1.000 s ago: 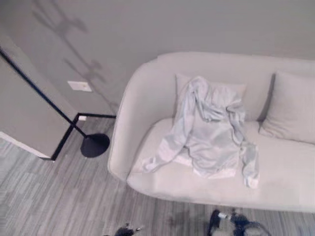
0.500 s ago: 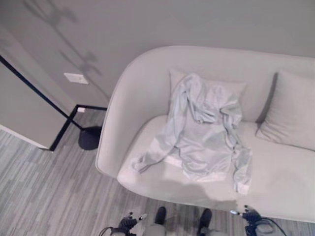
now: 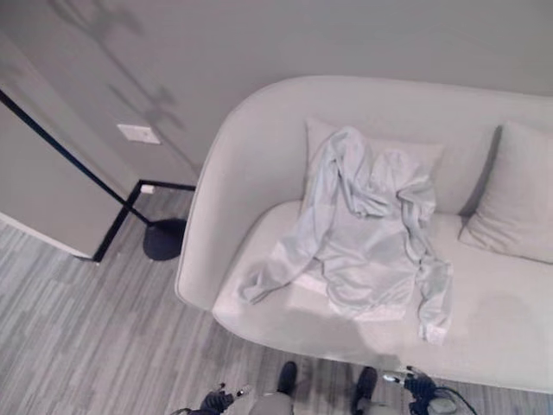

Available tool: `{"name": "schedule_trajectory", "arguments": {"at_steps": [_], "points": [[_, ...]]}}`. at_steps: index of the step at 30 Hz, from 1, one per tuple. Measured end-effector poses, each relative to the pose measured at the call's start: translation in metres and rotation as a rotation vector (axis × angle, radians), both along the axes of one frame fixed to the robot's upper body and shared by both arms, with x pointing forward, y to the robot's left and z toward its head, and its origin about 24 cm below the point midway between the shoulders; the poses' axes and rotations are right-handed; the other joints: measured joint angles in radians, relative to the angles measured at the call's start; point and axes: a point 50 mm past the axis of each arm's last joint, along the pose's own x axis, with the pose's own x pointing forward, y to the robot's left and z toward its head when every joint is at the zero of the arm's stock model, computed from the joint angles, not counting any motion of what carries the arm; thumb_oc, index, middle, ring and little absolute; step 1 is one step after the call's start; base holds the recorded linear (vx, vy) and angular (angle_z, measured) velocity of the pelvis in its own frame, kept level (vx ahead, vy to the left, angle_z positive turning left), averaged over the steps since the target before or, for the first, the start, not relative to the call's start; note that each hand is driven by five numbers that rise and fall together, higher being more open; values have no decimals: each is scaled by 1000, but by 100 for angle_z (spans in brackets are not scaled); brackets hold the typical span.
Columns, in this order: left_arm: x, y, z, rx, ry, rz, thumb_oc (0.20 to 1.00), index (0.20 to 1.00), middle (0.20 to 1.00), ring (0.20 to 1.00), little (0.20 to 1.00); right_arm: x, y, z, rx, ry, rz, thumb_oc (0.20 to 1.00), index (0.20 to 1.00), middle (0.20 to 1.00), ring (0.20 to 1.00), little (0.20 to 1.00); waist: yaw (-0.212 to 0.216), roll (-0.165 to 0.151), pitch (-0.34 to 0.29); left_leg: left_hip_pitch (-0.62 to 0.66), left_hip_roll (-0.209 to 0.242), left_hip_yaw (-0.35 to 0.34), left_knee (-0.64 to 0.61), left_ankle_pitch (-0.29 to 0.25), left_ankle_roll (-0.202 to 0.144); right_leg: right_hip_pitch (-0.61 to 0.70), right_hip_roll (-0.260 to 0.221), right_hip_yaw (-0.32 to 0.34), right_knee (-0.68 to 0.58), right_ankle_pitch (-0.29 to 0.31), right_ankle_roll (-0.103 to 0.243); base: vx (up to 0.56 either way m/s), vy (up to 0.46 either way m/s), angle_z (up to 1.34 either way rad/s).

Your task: Hang the clothes on the sofa on the clothes rack.

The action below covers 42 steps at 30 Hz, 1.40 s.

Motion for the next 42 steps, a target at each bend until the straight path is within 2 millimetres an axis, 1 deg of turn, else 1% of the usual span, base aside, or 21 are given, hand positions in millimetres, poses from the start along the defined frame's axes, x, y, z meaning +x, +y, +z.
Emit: {"name": "schedule_trajectory", "arguments": {"at_steps": [4, 7, 10, 13, 15, 16, 18, 20, 22, 24, 25, 26, 31, 34, 36, 37, 38, 39, 40, 41, 42], "points": [[0, 5, 1, 14, 0, -1, 1000, 1000, 1000, 1000, 1000, 0, 3, 0, 6, -4, 8, 1000, 1000, 1000, 1000, 1000, 0, -44, -19, 32, -9, 28, -19, 1, 16, 0, -9, 24, 3, 9, -2, 88, 109, -19], [3, 8, 3, 22, -6, -3, 1000, 1000, 1000, 1000, 1000, 2, 5, 0, 10, -7, 19, 1000, 1000, 1000, 1000, 1000, 2, -52, -22, 47, -16, 48, -20, -3, 36, -12, -21, 42, 33, 21, 4, 27, 92, -25], [7, 7, 3, 20, -7, -6, 1000, 1000, 1000, 1000, 1000, 15, 8, 3, 9, -34, 49, 1000, 1000, 1000, 1000, 1000, -24, 4, 4, 67, 12, 71, -17, -20, 71, -90, -33, 51, 221, 49, 49, 116, 8, -26], [7, 11, 4, 34, 0, -10, 1000, 1000, 1000, 1000, 1000, 13, 12, 2, 23, -31, 46, 1000, 1000, 1000, 1000, 1000, -34, 14, 6, 98, 20, 71, -26, -21, 82, -115, -70, 49, 279, 12, 57, 193, -202, -6], [5, 15, 4, 45, 11, -11, 1000, 1000, 1000, 1000, 1000, 12, 12, 2, 23, -28, 45, 1000, 1000, 1000, 1000, 1000, -35, 9, 3, 96, 21, 68, -28, -21, 83, -103, -110, 49, 210, 13, 65, 174, -221, 9], [8, 15, 5, 46, 3, -13, 1000, 1000, 1000, 1000, 1000, 11, 13, 2, 26, -26, 43, 1000, 1000, 1000, 1000, 1000, -29, 8, 0, 88, 31, 62, -35, -20, 85, -104, -159, 58, 85, 23, 79, 322, -383, -7], [3, 10, 2, 33, 19, -5, 1000, 1000, 1000, 1000, 1000, 11, 11, 2, 28, -32, 24, 1000, 1000, 1000, 1000, 1000, -46, 18, 7, 92, 43, 61, -35, -28, 73, -119, -207, 63, -7, 76, 116, 307, -375, -2], [-3, 10, 1, 35, 35, -8, 1000, 1000, 1000, 1000, 1000, 14, 11, 3, 29, -45, 14, 1000, 1000, 1000, 1000, 1000, -63, 22, 3, 107, 60, 50, -34, -37, 47, -108, -195, 81, -6, 96, 118, 186, -296, 37], [0, 12, 2, 42, 24, -17, 1000, 1000, 1000, 1000, 1000, -2, 12, -2, 34, -3, -4, 1000, 1000, 1000, 1000, 1000, -87, -28, -22, 114, 52, -2, -32, -53, -8, -24, -158, 95, 0, 69, 122, 204, -501, 91], [4, -7, -1, -4, 9, -33, 1000, 1000, 1000, 1000, 1000, -9, -5, -1, -5, 16, -10, 1000, 1000, 1000, 1000, 1000, -78, 26, -29, 96, 98, -5, -2, -57, -33, -25, -114, 81, 26, 66, 76, 81, -384, 46], [2, -24, -5, -48, 8, -36, 1000, 1000, 1000, 1000, 1000, -2, -20, 4, -47, -3, -10, 1000, 1000, 1000, 1000, 1000, -80, 61, -25, 67, 154, 32, 25, -47, -49, -24, -41, 68, 4, 56, 63, 73, -378, 6], [0, -25, -6, -51, 17, -35, 1000, 1000, 1000, 1000, 1000, 2, -22, 6, -52, -16, -7, 1000, 1000, 1000, 1000, 1000, -81, 77, -27, 53, 176, 44, 42, -37, -67, -30, -22, 62, 4, 57, 45, 78, -340, -4], [15, -22, -1, -38, -38, -44, 1000, 1000, 1000, 1000, 1000, -1, -30, 7, -70, -14, -15, 1000, 1000, 1000, 1000, 1000, -86, 65, -21, 27, 257, 40, 89, 49, -136, -17, 75, 38, 3, 1, -14, 93, -248, -1], [30, -26, 4, -49, -105, -59, 1000, 1000, 1000, 1000, 1000, -3, -37, 9, -88, -19, -21, 1000, 1000, 1000, 1000, 1000, -88, 56, -15, 29, 278, 37, 61, 78, -130, -22, 93, 39, 1, -3, -22, 33, -10, 3], [40, -27, 7, -55, -138, -55, 1000, 1000, 1000, 1000, 1000, -3, -44, 11, -105, -22, -22, 1000, 1000, 1000, 1000, 1000, -87, 63, -9, 12, 269, 41, 64, 76, -131, -27, 91, 40, -2, -2, -28, 72, 61, 23], [52, -28, 11, -60, -170, -48, 1000, 1000, 1000, 1000, 1000, -1, -46, 12, -112, -27, -24, 1000, 1000, 1000, 1000, 1000, -87, 29, 12, -57, 211, 34, 125, 41, -150, -40, 49, 60, -2, 2, -47, 98, 179, 22], [57, -29, 13, -61, -191, -57, 1000, 1000, 1000, 1000, 1000, 11, -46, 16, -114, -56, -16, 1000, 1000, 1000, 1000, 1000, -72, 8, 28, -76, 66, 13, 43, 19, -126, -70, -25, 89, -1, 16, -32, 76, 161, 9], [54, -30, 12, -63, -184, -55, 1000, 1000, 1000, 1000, 1000, 16, -48, 17, -118, -67, -16, 1000, 1000, 1000, 1000, 1000, -74, 12, 31, -75, 47, 11, 11, 24, -119, -80, -28, 96, -1, 21, -23, 77, 148, -33], [49, -30, 10, -64, -168, -58, 1000, 1000, 1000, 1000, 1000, 20, -50, 20, -124, -86, -17, 1000, 1000, 1000, 1000, 1000, -71, 54, 29, -75, 30, 16, -21, 41, -82, -85, -17, 107, -2, 34, -9, 57, 75, -62], [41, -19, 9, -35, -142, -51, 1000, 1000, 1000, 1000, 1000, 25, -33, 17, -76, -104, -18, 1000, 1000, 1000, 1000, 1000, -57, 42, 36, -59, 15, 46, -39, 60, 3, -94, -25, 128, -2, 29, 8, 77, 123, -56], [39, -13, 10, -21, -138, -48, 1000, 1000, 1000, 1000, 1000, 24, -24, 15, -49, -108, -15, 1000, 1000, 1000, 1000, 1000, -57, 33, 42, -55, 2, 50, -43, 63, 7, -91, -37, 130, -2, 30, 9, 48, 113, -32]]}}
